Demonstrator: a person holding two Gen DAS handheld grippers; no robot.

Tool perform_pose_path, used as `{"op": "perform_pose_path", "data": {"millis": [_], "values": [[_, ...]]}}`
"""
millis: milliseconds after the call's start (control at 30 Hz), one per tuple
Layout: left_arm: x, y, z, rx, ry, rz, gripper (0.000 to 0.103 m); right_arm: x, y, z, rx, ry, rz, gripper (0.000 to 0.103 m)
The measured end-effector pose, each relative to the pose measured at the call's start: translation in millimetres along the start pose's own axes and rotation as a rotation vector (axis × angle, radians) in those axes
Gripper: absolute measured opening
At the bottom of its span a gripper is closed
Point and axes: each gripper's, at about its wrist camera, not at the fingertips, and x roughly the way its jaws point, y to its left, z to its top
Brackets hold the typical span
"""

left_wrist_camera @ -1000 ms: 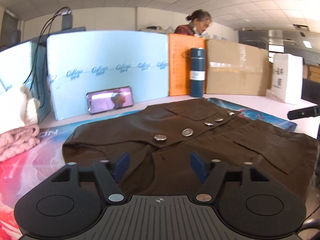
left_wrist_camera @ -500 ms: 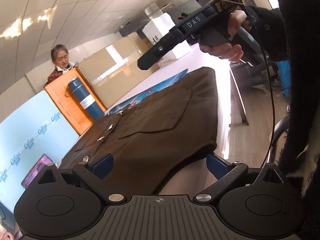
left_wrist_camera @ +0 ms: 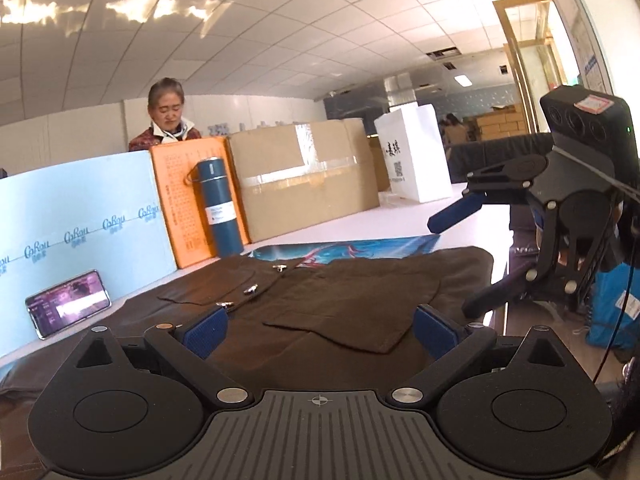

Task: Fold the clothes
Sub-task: 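Grasp the jacket hem with the left gripper and lift it toward the collar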

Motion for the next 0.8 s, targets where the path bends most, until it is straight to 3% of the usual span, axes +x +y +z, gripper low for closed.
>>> {"op": "perform_pose_path", "data": {"millis": [100,333,500,600,700,800], "values": [[3.4,0.4,-1.0,-0.004,0.016,0.041,0.101,22.7,6.4,-4.0,-0.038,0.048,-0.037,0.102],[-9.5,1.9,-13.0,0.020,0.038,-0.019,0.101,5.6,16.9,-13.6,-0.059,0.052,0.076,0.103],[-12.4,1.0,-17.8,0.018,0.073,-0.089,0.101,15.8,44.7,-29.1,-0.210,0.176,-0.022,0.103],[-14.2,-8.0,-22.0,0.086,0.092,-0.121,0.101,29.1,59.2,-41.2,-0.323,0.232,-0.116,0.103],[-14.2,-16.8,-24.2,0.133,0.111,-0.131,0.101,33.6,66.5,-44.6,-0.361,0.193,-0.214,0.103],[-9.0,-26.7,-24.6,0.176,0.116,-0.123,0.101,21.5,60.1,-34.1,-0.297,0.062,-0.234,0.103]]}}
